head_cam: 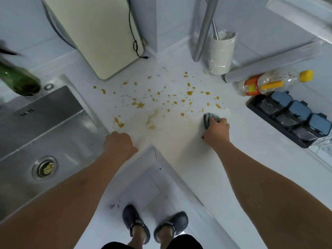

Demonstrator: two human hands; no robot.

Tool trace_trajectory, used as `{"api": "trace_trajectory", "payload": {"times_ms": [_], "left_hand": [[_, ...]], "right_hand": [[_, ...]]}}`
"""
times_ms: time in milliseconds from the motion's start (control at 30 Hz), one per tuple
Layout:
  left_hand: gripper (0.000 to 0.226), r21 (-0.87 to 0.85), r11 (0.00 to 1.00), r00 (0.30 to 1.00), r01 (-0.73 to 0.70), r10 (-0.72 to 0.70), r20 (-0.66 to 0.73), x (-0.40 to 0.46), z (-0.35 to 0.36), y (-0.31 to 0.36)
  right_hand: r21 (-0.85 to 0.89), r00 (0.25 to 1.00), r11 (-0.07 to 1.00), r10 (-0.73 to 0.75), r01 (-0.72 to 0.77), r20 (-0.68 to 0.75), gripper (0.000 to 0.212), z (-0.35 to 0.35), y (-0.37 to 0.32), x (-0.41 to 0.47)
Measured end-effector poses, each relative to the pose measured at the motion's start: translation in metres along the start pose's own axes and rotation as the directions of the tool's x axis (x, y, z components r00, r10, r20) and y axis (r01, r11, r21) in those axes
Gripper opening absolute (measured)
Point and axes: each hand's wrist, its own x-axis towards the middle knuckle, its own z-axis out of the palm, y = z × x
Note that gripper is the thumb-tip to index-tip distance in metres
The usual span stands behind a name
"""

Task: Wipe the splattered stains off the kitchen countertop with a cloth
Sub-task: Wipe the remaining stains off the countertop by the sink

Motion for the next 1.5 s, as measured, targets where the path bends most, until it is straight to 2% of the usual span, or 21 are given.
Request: {"api": "trace_trajectory", "payload": {"times_ms": [67, 167, 267, 333, 400, 567, 667, 767, 833, 900, 967, 1033, 1100, 1133, 1233, 1300, 1400, 1500], "left_hand": [[0.059, -0.001, 1.000, 1.000, -0.028, 0.028, -0.004, 0.005, 0.004, -0.005], [0.054, -0.027, 0.999, 0.999, -0.046, 0.046, -0.003, 0.009, 0.005, -0.007], [0.054, -0.003, 0.998, 0.998, -0.059, 0.059, -0.026, 0.009, 0.004, -0.004], [0.046, 0.052, 0.991, 0.992, -0.122, 0.124, -0.037, 0.009, 0.001, -0.003], [0.038, 0.079, 0.984, 0.987, -0.157, 0.160, -0.029, 0.009, -0.005, -0.003], [0.019, 0.086, 0.982, 0.985, -0.168, 0.170, -0.009, 0.007, -0.016, 0.004], [0.021, 0.098, 0.984, 0.989, -0.149, 0.150, -0.009, 0.010, -0.019, 0.006], [0.021, 0.082, 0.989, 0.992, -0.124, 0.124, 0.005, 0.013, -0.017, 0.010], [0.021, 0.062, 0.995, 0.996, -0.084, 0.083, 0.016, 0.015, -0.015, 0.014], [0.016, 0.041, 0.998, 0.999, -0.053, 0.053, 0.003, 0.017, -0.016, 0.017], [0.014, 0.026, 0.999, 0.999, -0.033, 0.033, 0.019, 0.017, -0.018, 0.020], [0.017, 0.012, 1.000, 0.999, -0.006, 0.005, 0.037, 0.018, -0.019, 0.021], [0.022, -0.007, 1.000, 0.998, 0.030, -0.029, 0.059, 0.019, -0.020, 0.024], [0.024, -0.012, 0.999, 0.997, 0.042, -0.041, 0.069, 0.020, -0.019, 0.024], [0.025, -0.034, 0.997, 0.995, 0.065, -0.062, 0.084, 0.021, -0.019, 0.024], [0.026, -0.048, 0.996, 0.993, 0.076, -0.071, 0.096, 0.022, -0.020, 0.024], [0.026, -0.037, 0.996, 0.992, 0.080, -0.076, 0.100, 0.018, -0.024, 0.023], [0.027, -0.011, 0.998, 0.994, 0.057, -0.056, 0.093, 0.014, -0.029, 0.025]], "right_hand": [[0.106, 0.997, 0.992, 0.075, -0.072, -0.026, 0.063, 0.008, -0.025, 0.003], [0.112, 0.997, 0.991, 0.072, -0.075, 0.027, 0.066, 0.024, -0.068, -0.010], [-0.094, 0.979, 0.977, -0.183, 0.191, 0.092, 0.074, 0.051, -0.098, -0.044], [-0.167, 0.964, 0.951, -0.246, 0.261, 0.101, 0.074, 0.057, -0.092, -0.057], [-0.180, 0.977, 0.961, -0.196, 0.208, 0.084, 0.073, 0.046, -0.069, -0.059], [-0.148, 0.994, 0.984, 0.105, -0.101, 0.017, 0.067, 0.003, 0.006, -0.041], [-0.215, 0.990, 0.966, 0.141, -0.143, -0.028, 0.057, -0.019, 0.022, -0.018], [-0.104, 0.994, 0.989, 0.095, -0.101, -0.063, 0.030, -0.035, 0.016, 0.004], [-0.020, 0.985, 0.999, 0.029, -0.033, -0.171, 0.024, -0.046, 0.014, 0.014], [-0.028, 0.975, 0.997, -0.077, 0.073, -0.207, 0.026, -0.052, 0.015, 0.018], [-0.074, 0.986, 0.991, -0.117, 0.109, -0.118, 0.027, -0.051, 0.017, 0.015], [-0.064, 0.994, 0.994, -0.093, 0.089, -0.050, 0.047, -0.042, 0.017, 0.013], [-0.091, 0.994, 0.992, -0.097, 0.092, -0.056, 0.072, -0.032, 0.018, 0.016], [-0.115, 0.993, 0.989, -0.101, 0.094, -0.062, 0.076, -0.028, 0.018, 0.019], [-0.212, 0.993, 0.975, -0.091, 0.072, -0.079, 0.061, -0.023, 0.011, 0.029], [-0.216, 0.993, 0.973, -0.095, 0.080, -0.063, 0.054, -0.018, 0.000, 0.032], [-0.162, 0.966, 0.955, -0.255, 0.248, -0.029, 0.050, 0.000, -0.014, 0.021], [-0.135, 0.899, 0.889, -0.433, 0.437, 0.060, 0.045, 0.000, 0.003, 0.014]]}}
